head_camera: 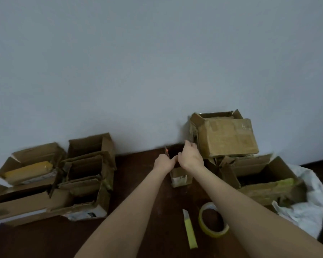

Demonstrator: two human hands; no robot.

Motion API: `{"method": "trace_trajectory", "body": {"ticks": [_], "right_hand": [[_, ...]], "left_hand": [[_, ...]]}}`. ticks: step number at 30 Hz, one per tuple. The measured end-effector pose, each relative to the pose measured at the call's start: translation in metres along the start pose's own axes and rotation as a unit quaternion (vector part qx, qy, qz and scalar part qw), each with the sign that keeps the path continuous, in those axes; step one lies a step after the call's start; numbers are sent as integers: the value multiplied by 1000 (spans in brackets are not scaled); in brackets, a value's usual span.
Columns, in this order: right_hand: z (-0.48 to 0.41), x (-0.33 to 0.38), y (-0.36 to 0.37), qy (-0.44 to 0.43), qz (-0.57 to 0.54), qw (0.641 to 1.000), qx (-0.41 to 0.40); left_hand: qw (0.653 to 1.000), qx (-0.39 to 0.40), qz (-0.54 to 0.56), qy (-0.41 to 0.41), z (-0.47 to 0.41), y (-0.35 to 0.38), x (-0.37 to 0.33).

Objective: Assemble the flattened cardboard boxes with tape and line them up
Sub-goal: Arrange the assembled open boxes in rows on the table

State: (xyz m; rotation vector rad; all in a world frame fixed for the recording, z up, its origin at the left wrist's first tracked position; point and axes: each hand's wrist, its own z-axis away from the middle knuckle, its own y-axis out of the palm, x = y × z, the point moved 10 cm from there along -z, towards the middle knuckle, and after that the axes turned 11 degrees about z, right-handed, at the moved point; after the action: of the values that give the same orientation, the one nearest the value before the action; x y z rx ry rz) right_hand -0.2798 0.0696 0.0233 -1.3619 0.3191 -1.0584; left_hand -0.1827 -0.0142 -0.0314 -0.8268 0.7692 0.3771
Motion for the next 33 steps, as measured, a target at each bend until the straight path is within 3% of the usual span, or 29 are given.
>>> {"method": "trace_trajectory", "body": {"ticks": [5,9,15,21,23,27,30,33], "right_hand": [[-16,-32,32,73,-20,996,56],[-21,-38,51,79,-9,993,88],[-27,-9,76,64,-210,966,136],[-35,33,29,-28,-129,991,33],[-34,42,11,-17,-174,985,0],[-23,81,-11,-24,-293,955,-34],[-3,129,-14,-79,-332,940,-19],[26,176,-19,-150,-267,952,-5]], "left_hand": [[997,15,41,-56,-8,18,26],[998,-40,36,-32,-10,-16,39],[996,-83,6,17,-9,-78,43],[989,-104,-76,75,6,-114,11],[986,-147,30,79,14,-138,5],[941,-232,247,21,39,-173,12],[908,-281,310,0,57,-197,27],[879,-383,284,31,94,-254,48]]}}
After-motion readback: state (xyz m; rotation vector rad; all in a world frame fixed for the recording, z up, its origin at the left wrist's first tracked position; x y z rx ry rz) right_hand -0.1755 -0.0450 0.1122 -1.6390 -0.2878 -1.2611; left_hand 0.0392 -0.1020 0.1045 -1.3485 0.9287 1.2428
